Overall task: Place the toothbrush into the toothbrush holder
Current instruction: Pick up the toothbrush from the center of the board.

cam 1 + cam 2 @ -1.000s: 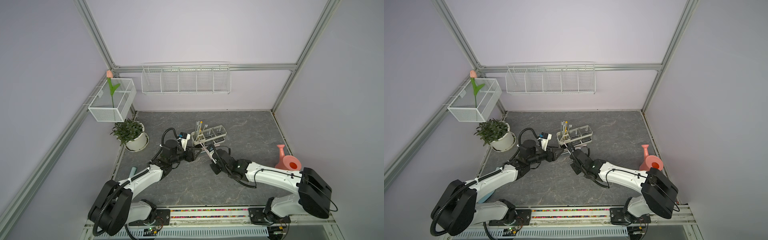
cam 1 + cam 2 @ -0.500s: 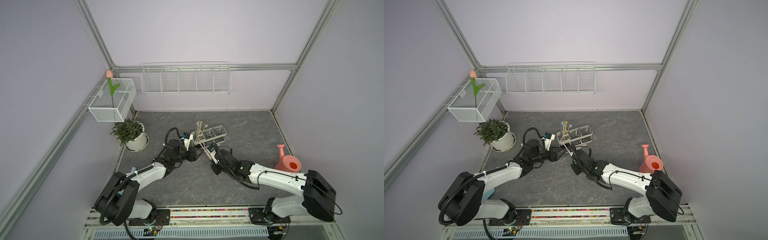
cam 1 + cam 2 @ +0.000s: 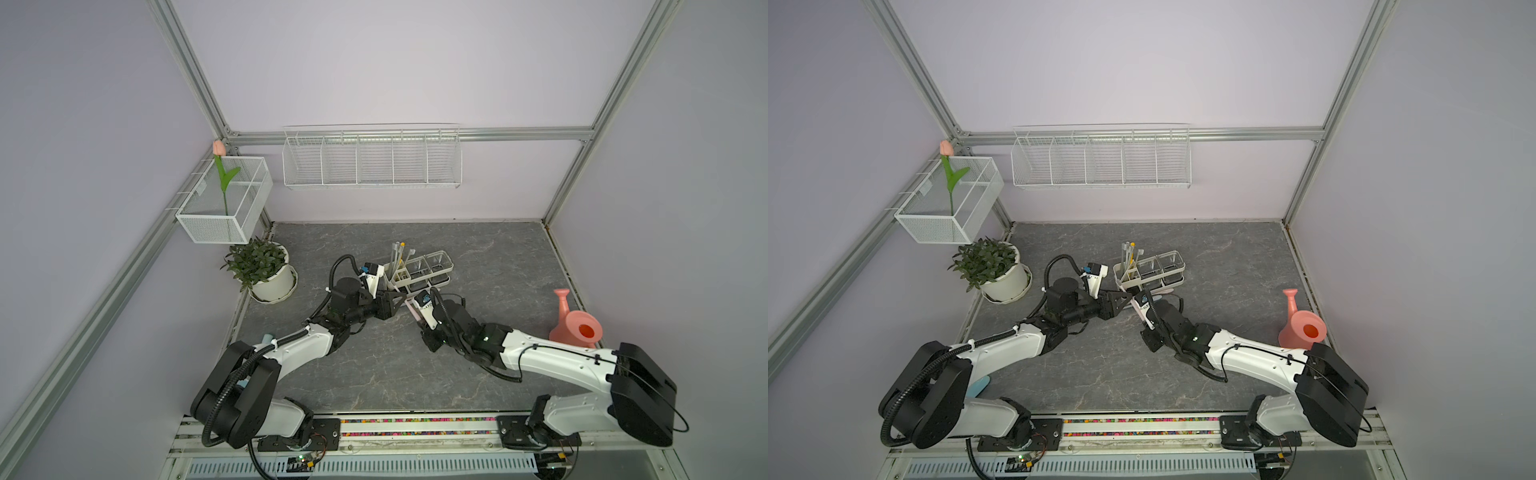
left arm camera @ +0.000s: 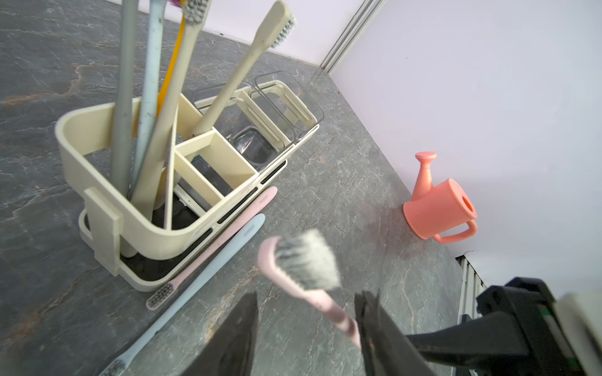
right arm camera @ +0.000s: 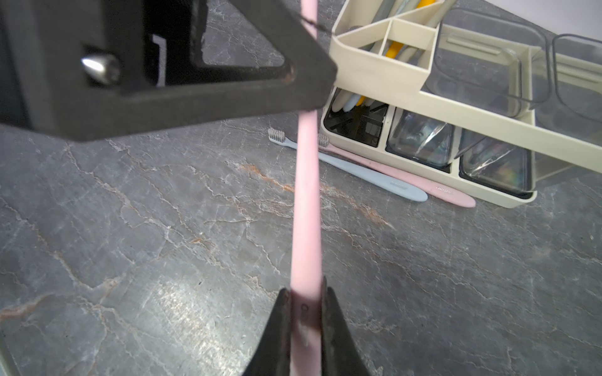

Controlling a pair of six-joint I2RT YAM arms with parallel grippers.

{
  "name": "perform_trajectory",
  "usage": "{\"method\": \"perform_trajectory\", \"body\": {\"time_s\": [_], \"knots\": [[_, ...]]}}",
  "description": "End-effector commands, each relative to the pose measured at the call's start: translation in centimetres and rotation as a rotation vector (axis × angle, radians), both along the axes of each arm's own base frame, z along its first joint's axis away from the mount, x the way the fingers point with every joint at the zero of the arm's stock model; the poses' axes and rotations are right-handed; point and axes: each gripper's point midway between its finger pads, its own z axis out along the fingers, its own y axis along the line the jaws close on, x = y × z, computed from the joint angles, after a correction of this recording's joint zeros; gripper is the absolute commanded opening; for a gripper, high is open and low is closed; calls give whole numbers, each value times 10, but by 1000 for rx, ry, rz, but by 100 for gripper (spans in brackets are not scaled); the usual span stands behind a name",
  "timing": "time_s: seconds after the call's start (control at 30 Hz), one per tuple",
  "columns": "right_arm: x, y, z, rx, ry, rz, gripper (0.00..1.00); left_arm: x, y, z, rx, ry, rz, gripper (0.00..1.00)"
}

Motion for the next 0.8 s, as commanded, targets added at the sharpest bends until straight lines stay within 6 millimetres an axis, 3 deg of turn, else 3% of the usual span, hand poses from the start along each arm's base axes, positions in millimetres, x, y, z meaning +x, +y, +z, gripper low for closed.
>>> {"method": "perform_trajectory", "body": {"time_s": [0.0,0.77], "knots": [[-1,2,5,33,-6,14,7,2,-2,1,-22,0,12,51],[1,8,4,51,0,17,7,3,0,3,-28,-2,26,41]]}}
